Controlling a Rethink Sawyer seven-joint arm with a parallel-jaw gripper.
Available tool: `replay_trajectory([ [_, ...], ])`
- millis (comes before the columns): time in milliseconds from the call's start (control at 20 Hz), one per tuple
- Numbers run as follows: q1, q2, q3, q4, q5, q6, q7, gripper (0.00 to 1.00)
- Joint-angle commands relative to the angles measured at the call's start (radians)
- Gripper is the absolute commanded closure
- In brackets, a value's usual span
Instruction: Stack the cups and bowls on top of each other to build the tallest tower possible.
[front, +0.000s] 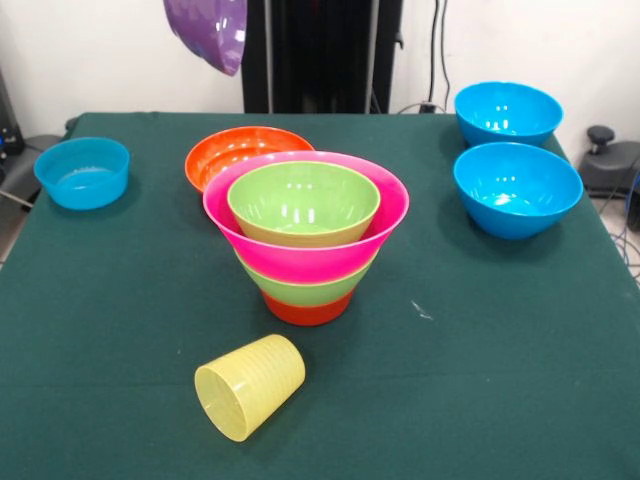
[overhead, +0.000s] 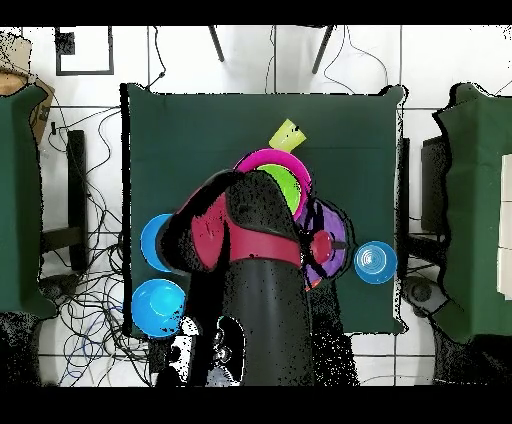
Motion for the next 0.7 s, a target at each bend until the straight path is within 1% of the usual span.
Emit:
replay_trajectory([
  [50,0.028,0.074,-0.007,0.036,0.032,-0.009,0.16,1.0],
  [150,0.028,0.091,-0.011,0.036,0.05,-0.033,0.177,1.0],
  [250,0.014,0.092,-0.007,0.035,0.079,-0.053,0.164,1.0],
  [350,0.007,0.081,-0.006,0.033,0.099,-0.052,0.132,1.0],
  [700,0.013,0.036,-0.026,0.027,0.124,-0.027,0.048,1.0],
])
